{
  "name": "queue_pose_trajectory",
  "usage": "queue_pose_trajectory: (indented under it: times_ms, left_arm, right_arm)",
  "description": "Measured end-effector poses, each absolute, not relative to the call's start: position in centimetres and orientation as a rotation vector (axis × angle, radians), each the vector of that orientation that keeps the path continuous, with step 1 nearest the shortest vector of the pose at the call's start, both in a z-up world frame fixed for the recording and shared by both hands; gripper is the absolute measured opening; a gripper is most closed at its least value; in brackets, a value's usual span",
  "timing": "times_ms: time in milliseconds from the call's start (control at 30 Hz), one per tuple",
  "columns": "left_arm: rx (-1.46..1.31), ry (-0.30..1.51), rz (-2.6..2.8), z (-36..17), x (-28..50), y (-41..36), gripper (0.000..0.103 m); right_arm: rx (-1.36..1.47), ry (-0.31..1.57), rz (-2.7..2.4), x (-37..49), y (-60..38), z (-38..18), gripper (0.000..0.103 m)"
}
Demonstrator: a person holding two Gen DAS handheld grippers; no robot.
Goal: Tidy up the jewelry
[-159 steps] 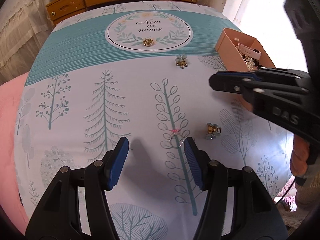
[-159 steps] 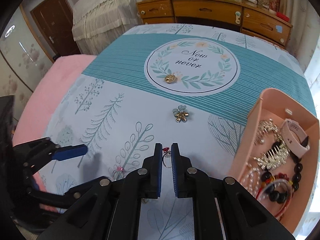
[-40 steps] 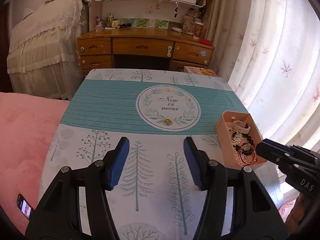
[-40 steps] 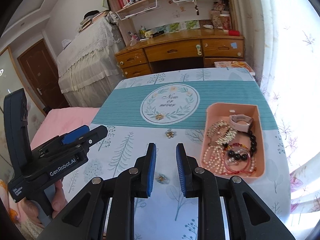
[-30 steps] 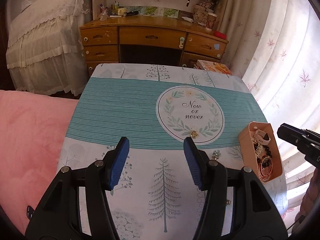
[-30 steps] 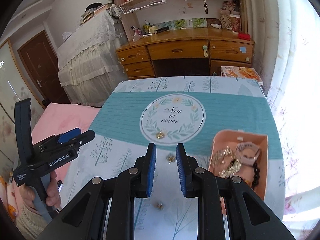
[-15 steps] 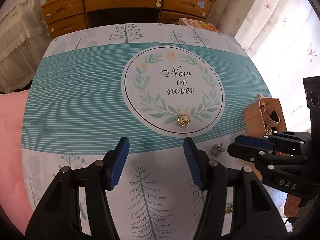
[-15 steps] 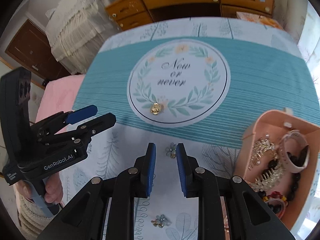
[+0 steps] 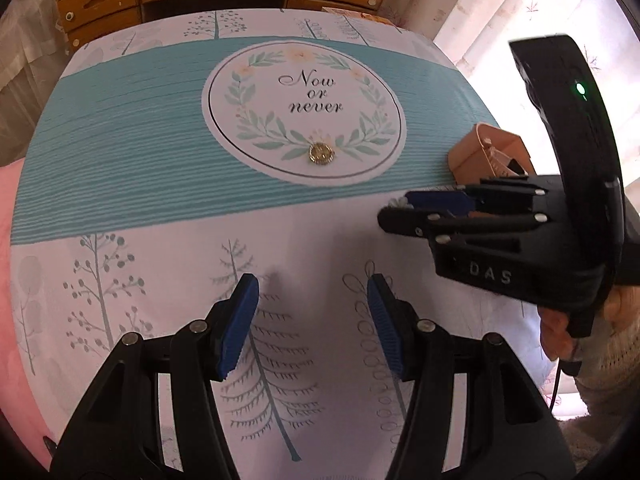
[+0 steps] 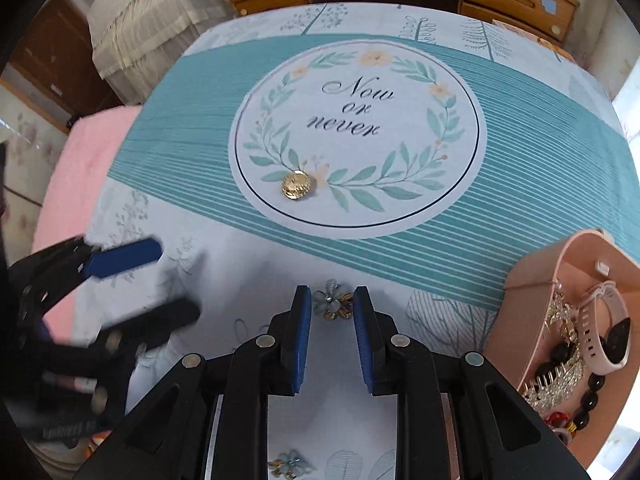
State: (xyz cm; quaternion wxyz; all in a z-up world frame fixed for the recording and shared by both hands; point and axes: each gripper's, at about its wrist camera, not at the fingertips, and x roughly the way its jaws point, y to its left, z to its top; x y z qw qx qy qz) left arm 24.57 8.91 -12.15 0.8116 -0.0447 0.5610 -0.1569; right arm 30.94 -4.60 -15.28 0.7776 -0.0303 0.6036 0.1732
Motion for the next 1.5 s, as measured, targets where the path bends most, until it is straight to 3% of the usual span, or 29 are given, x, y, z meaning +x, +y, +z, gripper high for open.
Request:
queue_pose_trajectory:
  times_ms: [133,233,467,1067,1100,1167,1233,1500]
  left_arm:
    - [-0.105,1.217,-0.377,-12.6,22.6,8.1,0.054]
    - [-0.106,1.224,-0.414,-12.8,21.3,6.8,0.054]
    - [0.006,1.190,-0.445,-12.9,18.6,2.0,0.054]
    - [0.180,1.154,-0.339,-14.3,15.6,-4.1,0.053]
    - [0.191,1.147,-0.325,-14.3,15.5,-4.2,0.050]
    - [0.201,1.139,-0.313,-14.4,15.8,-4.4,0.029]
    - [0.205,1.141,-0.304,-14.3,15.8,-4.6,0.018]
    - [0.216,1.039,-0.304,-9.4,15.3,-6.3,0.018]
  right_arm:
    - [-0.090,1.278,0.387,31.1,-4.0,-15.4,0.028]
    - [-0.099,1.273,0.405,31.2,-3.8,-15.5,0.022]
    - [-0.028,1.258,0.423,29.6,-4.9,-14.9,0.022]
    - [0.117,1.060,0.421,22.5,-13.7,-8.2,0.021]
    - [0.127,1.052,0.421,22.2,-14.2,-7.9,0.021]
    - [0.144,1.038,0.423,21.6,-15.2,-7.5,0.021]
    - [0.155,1.024,0.423,21.1,-16.2,-7.0,0.021]
    - [0.199,0.953,0.398,18.1,-20.9,-4.6,0.021]
